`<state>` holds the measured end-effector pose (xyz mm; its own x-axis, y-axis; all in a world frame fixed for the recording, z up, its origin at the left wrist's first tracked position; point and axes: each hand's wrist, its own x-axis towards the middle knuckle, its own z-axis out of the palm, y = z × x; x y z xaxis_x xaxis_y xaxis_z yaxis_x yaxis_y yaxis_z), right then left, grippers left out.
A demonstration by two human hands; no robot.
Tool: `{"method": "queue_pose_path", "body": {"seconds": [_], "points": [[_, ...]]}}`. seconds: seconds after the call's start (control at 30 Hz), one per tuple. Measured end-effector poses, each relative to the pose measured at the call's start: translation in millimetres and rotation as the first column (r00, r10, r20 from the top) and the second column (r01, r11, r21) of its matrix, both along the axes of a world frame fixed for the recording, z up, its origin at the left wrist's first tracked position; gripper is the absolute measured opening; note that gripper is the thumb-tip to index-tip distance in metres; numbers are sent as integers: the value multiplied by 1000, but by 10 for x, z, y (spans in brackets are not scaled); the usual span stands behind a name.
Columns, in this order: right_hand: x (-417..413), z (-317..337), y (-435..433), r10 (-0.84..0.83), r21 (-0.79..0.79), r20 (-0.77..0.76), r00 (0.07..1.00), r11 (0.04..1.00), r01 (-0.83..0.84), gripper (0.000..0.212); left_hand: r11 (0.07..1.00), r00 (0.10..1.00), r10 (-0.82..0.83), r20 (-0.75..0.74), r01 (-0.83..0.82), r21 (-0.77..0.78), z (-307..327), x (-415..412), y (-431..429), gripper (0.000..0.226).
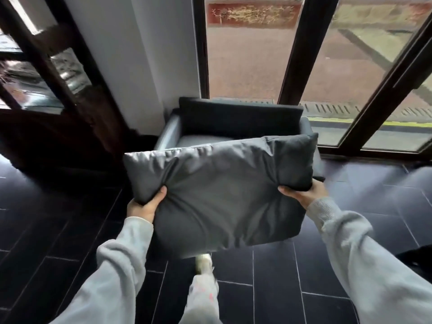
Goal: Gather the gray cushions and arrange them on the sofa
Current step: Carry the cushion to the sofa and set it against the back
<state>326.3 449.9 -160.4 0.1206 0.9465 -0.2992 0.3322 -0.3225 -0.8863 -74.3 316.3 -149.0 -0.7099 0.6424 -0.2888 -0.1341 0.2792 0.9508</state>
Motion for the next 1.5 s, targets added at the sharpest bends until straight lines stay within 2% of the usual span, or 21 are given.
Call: {"method": "queue_pose_path", "body": {"seconds": [0.1, 0.23, 0.37, 0.5, 0.73, 0.83, 0.93, 1.03, 1.1, 1.2, 1.33, 1.43, 1.5], "points": [[52, -240, 597, -66, -18, 25, 997, 998, 67, 90, 999, 999, -37, 1, 37, -30, -165, 21, 742, 28], [104, -301, 1460, -107, -83, 54, 993, 990, 112, 75, 994, 994, -105, 32, 105, -5, -369, 18, 1854, 26], [211, -224, 2210, -178, -103, 62, 982, 978, 184, 58, 975, 975, -221, 14, 221, -12, -431, 12, 3032, 46], [458, -131, 2867, -222, -88, 60, 973, 970, 227, 54, 937, 937, -349, 22, 348, 7, -404, 166, 4100, 45], [888, -261, 3974, -331, -92, -14, 944, 940, 328, 90, 859, 860, -507, 57, 509, -51, -626, 441, 5473, 34], [1018, -467, 4570, -330, -97, -59, 942, 941, 324, 90, 846, 853, -516, 75, 521, -108, -750, 492, 5996, 43], [1098, -745, 5218, -312, -113, -91, 946, 947, 301, 83, 836, 855, -501, 132, 518, -183, -876, 516, 6597, 67], [1209, -1141, 5955, -322, -197, -143, 936, 936, 292, 81, 829, 863, -470, 185, 504, -245, -1081, 607, 7302, 77], [1273, -1410, 6455, -333, -269, -190, 923, 922, 278, 81, 826, 874, -445, 197, 485, -287, -1275, 729, 7747, 77], [1371, -1896, 7165, -354, -334, -236, 905, 904, 267, 92, 816, 888, -412, 206, 460, -350, -1691, 869, 8391, 61], [1425, -2484, 7925, -461, -383, -328, 824, 863, 330, 93, 785, 868, -429, 250, 495, -372, -2324, 1009, 9077, 54], [1463, -2731, 8386, -554, -399, -394, 733, 822, 406, 79, 772, 860, -410, 303, 504, -386, -2676, 1154, 9499, 59], [1442, -2742, 8577, -564, -382, -387, 729, 818, 431, 61, 785, 866, -369, 336, 485, -386, -2730, 1192, 9700, 73]]}}
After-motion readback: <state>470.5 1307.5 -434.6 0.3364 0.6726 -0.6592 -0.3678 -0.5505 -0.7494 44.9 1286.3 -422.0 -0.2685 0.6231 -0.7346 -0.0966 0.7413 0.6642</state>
